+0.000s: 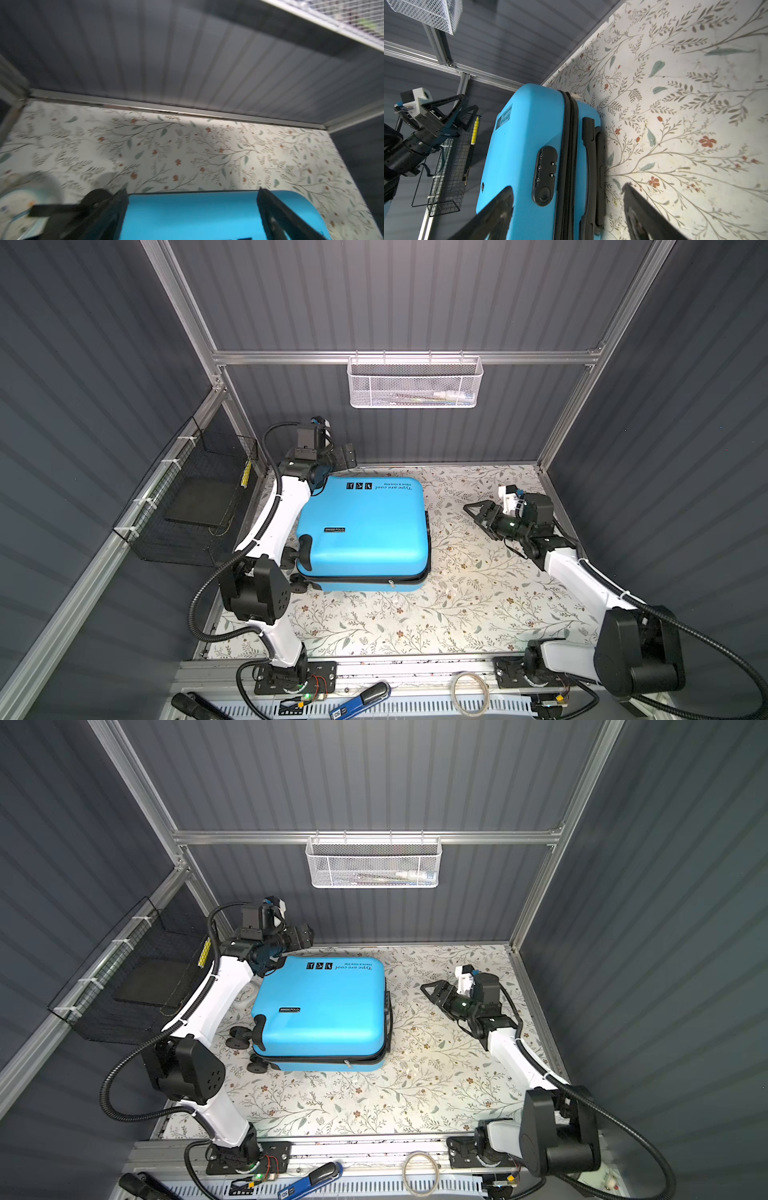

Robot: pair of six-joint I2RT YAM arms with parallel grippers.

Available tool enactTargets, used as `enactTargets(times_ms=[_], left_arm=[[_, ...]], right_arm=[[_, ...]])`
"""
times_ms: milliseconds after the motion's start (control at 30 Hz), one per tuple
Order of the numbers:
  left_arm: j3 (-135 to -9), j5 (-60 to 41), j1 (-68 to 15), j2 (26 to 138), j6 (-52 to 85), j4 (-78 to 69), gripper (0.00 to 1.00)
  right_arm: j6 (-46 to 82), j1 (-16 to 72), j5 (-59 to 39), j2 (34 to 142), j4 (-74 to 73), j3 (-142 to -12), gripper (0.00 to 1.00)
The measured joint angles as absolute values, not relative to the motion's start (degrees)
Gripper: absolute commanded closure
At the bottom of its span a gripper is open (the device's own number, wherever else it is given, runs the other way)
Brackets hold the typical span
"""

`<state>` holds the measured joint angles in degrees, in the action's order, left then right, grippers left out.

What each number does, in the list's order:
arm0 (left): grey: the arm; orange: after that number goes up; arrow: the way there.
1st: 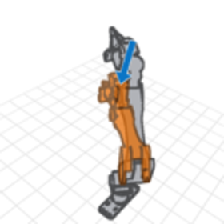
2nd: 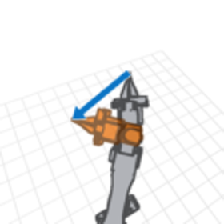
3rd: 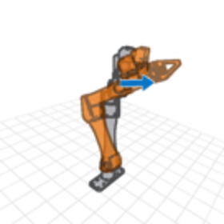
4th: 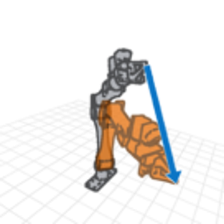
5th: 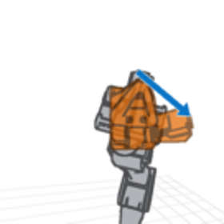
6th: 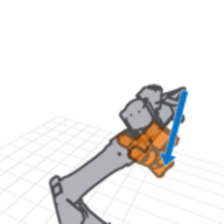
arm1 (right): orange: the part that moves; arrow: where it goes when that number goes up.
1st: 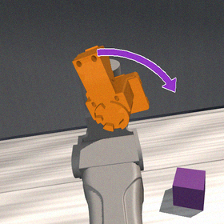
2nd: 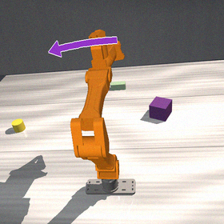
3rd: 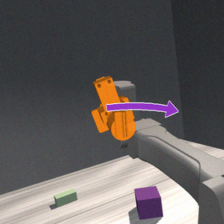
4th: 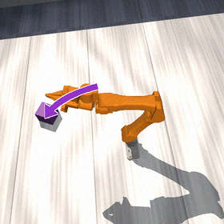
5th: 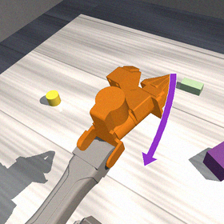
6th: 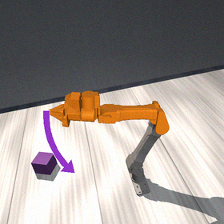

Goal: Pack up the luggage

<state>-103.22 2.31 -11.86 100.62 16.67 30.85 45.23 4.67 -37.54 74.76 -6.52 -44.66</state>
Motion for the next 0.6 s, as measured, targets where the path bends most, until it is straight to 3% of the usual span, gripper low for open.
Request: enactTargets(times_ms=[433, 600], left_arm=[[-106.2, 8.6, -8.5, 105.3, 17.2, 43.2, 0.00], [-101.2, 10.0, -8.5, 102.8, 18.6, 43.3, 0.00]], right_arm=[[46.0, 5.0, -39.9, 75.5, -6.8, -44.7, 0.15], [46.0, 5.0, -40.3, 74.6, -6.9, -44.6, 0.14]])
